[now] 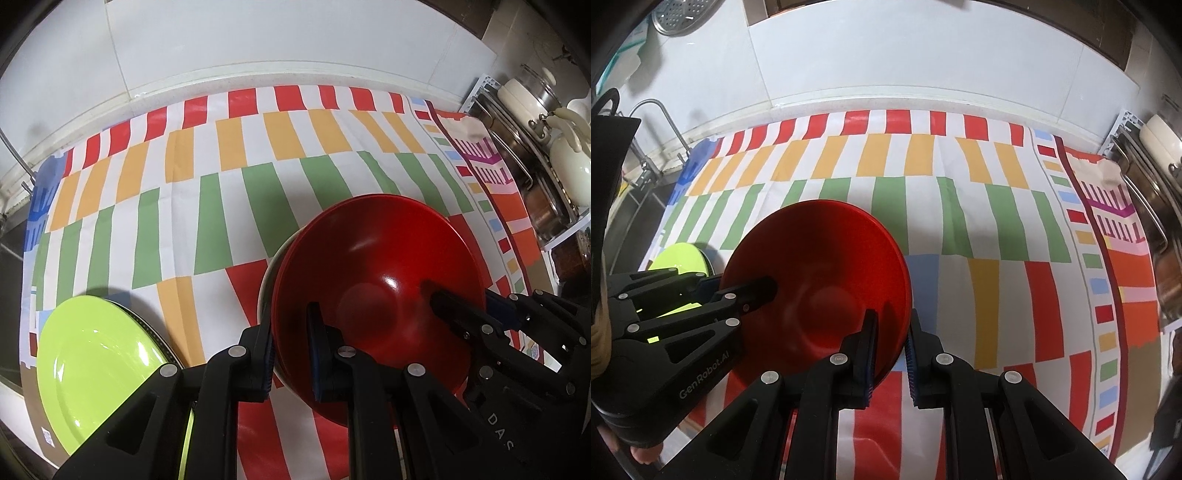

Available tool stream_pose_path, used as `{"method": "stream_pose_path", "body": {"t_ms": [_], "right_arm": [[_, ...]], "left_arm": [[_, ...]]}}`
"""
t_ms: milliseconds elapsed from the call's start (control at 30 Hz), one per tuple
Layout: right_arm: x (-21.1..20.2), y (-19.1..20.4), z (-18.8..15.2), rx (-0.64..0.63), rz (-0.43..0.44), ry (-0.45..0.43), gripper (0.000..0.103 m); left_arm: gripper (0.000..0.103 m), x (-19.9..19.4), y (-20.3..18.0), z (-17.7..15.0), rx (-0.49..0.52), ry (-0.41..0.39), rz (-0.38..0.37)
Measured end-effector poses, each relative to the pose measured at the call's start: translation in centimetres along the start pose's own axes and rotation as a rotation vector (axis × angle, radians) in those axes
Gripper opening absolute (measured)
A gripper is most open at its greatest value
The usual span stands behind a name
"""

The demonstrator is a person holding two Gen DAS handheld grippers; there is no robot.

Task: Organize plates and bowls
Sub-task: 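Lower the red bowl into the white bowl and open both tools, then close both tools on the rim of the stacked bowls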

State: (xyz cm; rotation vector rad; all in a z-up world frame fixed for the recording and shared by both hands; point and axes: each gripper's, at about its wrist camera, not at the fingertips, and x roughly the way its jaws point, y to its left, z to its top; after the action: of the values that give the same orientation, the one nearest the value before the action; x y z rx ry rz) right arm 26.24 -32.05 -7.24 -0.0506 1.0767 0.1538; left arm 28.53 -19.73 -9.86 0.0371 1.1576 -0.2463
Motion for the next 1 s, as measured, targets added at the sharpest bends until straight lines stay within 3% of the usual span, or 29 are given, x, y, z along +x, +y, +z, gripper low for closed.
{"method": "stream_pose_path", "body": {"t_ms": [100, 233, 300, 400, 500, 700, 1000], "right_arm": [[0.0, 0.0, -0.1, -0.006, -0.009, -0.003, 0.017], [0.1, -0.1, -0.2, -0.002, 0.016, 0.005, 0.033], [-0.1, -0.2, -0.2, -0.002, 0.022, -0.006, 0.036], [-0.7, -0.6, -0.2, 0.009, 0.014, -0.031, 0.042], [-1.3, -1.0, -0.2, 0.026, 0.015, -0.05, 0.043], [-1.8, -2.1, 0.1, 0.112, 0.051, -0.084, 0.043], [0.6, -2.7, -0.2, 0.167, 0.067, -0.039, 0.043]], "left_arm": [[0.027, 0.0, -0.2, 0.0, 0.012, 0.005, -0.02], [0.036, -0.5, -0.6, -0.1, 0.024, -0.002, -0.034], [0.037, -0.9, -0.8, -0.2, 0.035, -0.008, -0.03], [0.053, -1.9, -0.7, -0.2, 0.042, -0.05, 0.037], [0.059, -3.3, -0.6, -0.2, 0.065, -0.118, 0.072], [0.061, -3.6, 0.2, 0.2, 0.043, -0.124, 0.072], [0.061, 0.1, 1.2, -0.4, 0.0, -0.018, 0.061]]}}
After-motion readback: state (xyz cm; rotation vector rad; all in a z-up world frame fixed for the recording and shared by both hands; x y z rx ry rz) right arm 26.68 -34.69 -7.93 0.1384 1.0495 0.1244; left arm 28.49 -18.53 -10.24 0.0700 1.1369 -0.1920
